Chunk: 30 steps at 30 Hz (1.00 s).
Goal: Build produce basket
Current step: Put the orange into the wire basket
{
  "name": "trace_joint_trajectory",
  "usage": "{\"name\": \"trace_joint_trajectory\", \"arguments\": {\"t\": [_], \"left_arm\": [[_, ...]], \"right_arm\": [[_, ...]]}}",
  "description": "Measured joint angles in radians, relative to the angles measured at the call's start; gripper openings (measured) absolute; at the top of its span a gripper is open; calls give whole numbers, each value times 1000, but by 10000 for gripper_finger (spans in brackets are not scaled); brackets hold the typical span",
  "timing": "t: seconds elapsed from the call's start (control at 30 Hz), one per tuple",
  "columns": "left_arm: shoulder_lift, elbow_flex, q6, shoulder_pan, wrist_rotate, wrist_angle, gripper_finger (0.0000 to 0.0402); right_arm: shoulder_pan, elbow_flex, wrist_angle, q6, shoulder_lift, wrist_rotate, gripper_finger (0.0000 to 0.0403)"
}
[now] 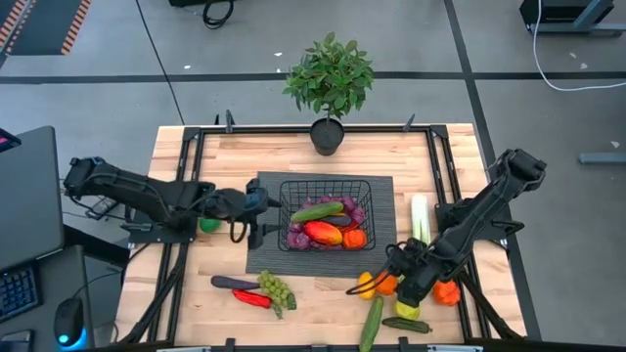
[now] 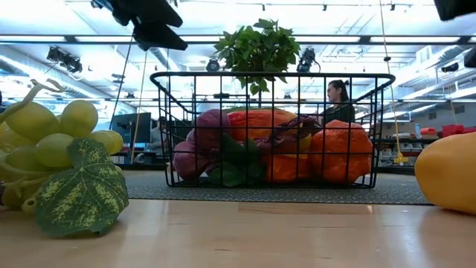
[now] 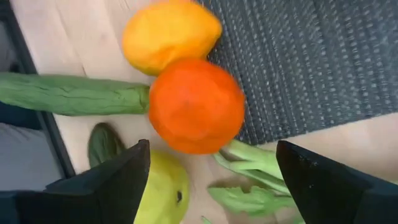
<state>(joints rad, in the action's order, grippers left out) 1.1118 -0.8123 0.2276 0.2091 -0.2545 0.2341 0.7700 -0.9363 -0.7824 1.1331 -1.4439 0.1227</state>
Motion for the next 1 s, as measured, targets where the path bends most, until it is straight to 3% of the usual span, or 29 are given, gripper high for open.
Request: {"name": "trace_joint_trajectory", "arguments": {"t": [0.2,0.5,0.8,1.0], "left_arm": [[0,31,24,65,-74,0,298],[1,35,50,71,-103,1,298],[1,35,55,71,-112,5,298],[1,35,58,71,-112,6,298]], "right_arm": [[-1,0,51,-8,-45,-7,396],[-7,1,114,-10,-65,118,399],[-9,3,133,-37,-172,50,379],[-22,3,122,-40,-183,56,346]]}}
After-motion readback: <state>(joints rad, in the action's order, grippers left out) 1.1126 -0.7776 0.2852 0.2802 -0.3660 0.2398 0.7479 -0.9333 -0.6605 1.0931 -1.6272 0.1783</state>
